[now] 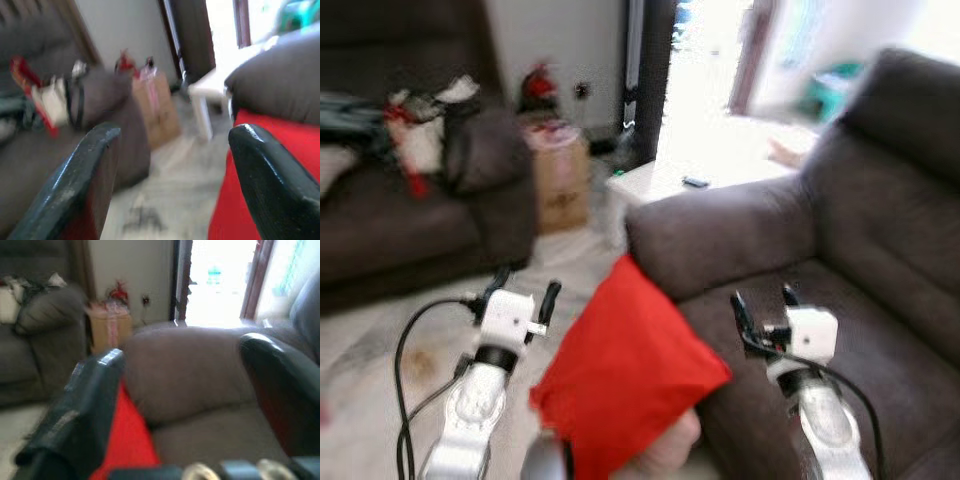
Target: Move the pillow to the sofa from floor
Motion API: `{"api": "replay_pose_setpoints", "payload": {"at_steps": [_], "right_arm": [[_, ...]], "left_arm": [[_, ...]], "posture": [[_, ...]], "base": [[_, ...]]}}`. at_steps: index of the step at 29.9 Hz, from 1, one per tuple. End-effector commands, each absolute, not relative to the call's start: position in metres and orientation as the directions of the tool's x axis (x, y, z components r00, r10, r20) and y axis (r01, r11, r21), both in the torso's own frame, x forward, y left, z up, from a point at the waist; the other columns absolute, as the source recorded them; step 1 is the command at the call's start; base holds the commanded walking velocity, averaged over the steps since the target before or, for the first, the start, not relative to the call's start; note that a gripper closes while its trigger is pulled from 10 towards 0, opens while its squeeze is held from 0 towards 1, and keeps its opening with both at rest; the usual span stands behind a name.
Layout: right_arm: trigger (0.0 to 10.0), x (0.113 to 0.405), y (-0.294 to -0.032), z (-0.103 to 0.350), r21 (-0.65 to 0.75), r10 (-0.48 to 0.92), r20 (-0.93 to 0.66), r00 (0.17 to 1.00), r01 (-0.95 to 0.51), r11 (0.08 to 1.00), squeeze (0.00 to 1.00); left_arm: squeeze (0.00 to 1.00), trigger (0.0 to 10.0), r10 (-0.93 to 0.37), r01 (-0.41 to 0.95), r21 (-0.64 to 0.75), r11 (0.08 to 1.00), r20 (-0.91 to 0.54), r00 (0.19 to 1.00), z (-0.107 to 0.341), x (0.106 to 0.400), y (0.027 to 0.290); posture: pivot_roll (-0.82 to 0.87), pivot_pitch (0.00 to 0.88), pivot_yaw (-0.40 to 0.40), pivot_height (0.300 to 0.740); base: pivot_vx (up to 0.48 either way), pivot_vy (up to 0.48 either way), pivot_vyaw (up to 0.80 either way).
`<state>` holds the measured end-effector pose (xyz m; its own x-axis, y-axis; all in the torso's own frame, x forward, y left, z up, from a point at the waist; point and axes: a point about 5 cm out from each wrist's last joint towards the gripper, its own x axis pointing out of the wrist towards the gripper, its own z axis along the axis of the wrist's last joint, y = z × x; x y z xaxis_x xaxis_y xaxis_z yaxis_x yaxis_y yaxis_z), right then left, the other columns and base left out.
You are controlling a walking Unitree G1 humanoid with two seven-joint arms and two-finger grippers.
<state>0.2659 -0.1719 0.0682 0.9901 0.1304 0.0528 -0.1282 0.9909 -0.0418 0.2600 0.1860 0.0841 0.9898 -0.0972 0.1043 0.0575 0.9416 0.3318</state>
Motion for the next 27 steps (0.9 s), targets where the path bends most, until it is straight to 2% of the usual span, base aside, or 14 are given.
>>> {"api": "replay_pose_setpoints", "payload": {"at_steps": [1,20,27], "right_arm": [[10.0,0.2666,-0.1731,0.0689,-0.048,0.131,0.046,0.99,-0.129,0.991,0.0],[10.0,0.2667,-0.1678,0.0678,-0.062,0.167,0.03,0.986,-0.165,0.984,0.0],[10.0,0.2668,-0.1675,0.0688,-0.072,0.176,0.041,0.984,-0.173,0.982,0.0]], "left_arm": [[0.0,10.0,-0.105,0.058,0.344,0.937,0.119,0.987,0.0895,0.264,0.1843],[0.0,10.0,-0.077,0.045,0.292,0.955,0.099,0.992,0.0854,0.2627,0.1867],[0.0,10.0,-0.07,0.04,0.285,0.958,0.096,0.993,0.085,0.2629,0.1883]], "posture": [[0.01,0.006,-0.075,0.638],[0.01,0.018,-0.078,0.638],[0.01,0.016,-0.079,0.62]], "base": [[0.0,0.0,0.0],[0.0,0.0,0.0],[0.0,0.0,0.0]]}}
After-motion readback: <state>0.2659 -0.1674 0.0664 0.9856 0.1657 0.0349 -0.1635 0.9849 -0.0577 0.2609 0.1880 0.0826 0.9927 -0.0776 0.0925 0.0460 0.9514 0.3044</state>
